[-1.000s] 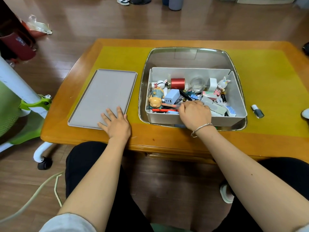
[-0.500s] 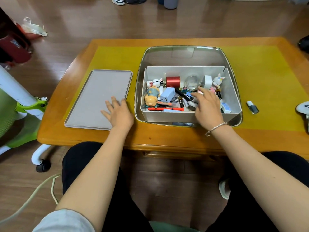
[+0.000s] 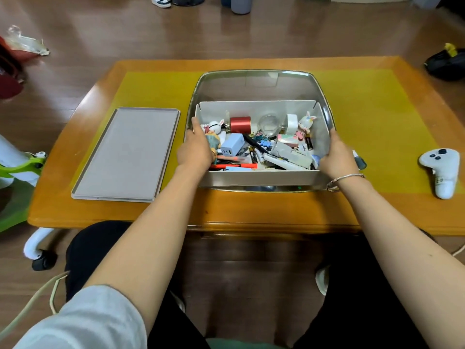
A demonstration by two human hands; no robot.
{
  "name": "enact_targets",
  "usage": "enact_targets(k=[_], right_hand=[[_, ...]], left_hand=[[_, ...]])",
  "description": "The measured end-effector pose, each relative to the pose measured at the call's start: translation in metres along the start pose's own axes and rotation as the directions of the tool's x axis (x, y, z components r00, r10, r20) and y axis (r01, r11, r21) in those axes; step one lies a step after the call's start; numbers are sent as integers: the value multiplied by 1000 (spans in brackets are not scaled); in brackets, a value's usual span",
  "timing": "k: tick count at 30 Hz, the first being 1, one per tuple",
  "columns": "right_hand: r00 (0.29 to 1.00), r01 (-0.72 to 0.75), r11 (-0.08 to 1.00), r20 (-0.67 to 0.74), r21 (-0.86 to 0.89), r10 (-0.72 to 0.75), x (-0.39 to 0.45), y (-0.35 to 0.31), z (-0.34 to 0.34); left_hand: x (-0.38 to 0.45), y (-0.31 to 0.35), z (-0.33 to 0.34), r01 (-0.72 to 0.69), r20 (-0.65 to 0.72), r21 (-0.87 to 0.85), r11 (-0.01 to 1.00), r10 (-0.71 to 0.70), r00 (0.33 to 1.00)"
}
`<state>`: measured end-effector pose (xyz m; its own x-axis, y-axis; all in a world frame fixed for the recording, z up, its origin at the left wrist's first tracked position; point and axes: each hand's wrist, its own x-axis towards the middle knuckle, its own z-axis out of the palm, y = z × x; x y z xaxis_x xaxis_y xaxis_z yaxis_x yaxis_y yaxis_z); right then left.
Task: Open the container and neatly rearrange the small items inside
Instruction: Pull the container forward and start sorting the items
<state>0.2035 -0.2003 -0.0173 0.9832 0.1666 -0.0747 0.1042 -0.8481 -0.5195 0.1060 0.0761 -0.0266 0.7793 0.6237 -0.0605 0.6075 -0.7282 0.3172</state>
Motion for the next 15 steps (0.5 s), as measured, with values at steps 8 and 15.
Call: enact_targets(k=[8,15], right_hand=[[994,96,995,-56,10,-95,-23,9,2],[987,150,986,-62,70,-146,-47,6,9]], left_hand=[[-13,-12,-1,-15,-40,52,999,17,999],[-34,-34,-5,54,-57,23,998,-53,997]])
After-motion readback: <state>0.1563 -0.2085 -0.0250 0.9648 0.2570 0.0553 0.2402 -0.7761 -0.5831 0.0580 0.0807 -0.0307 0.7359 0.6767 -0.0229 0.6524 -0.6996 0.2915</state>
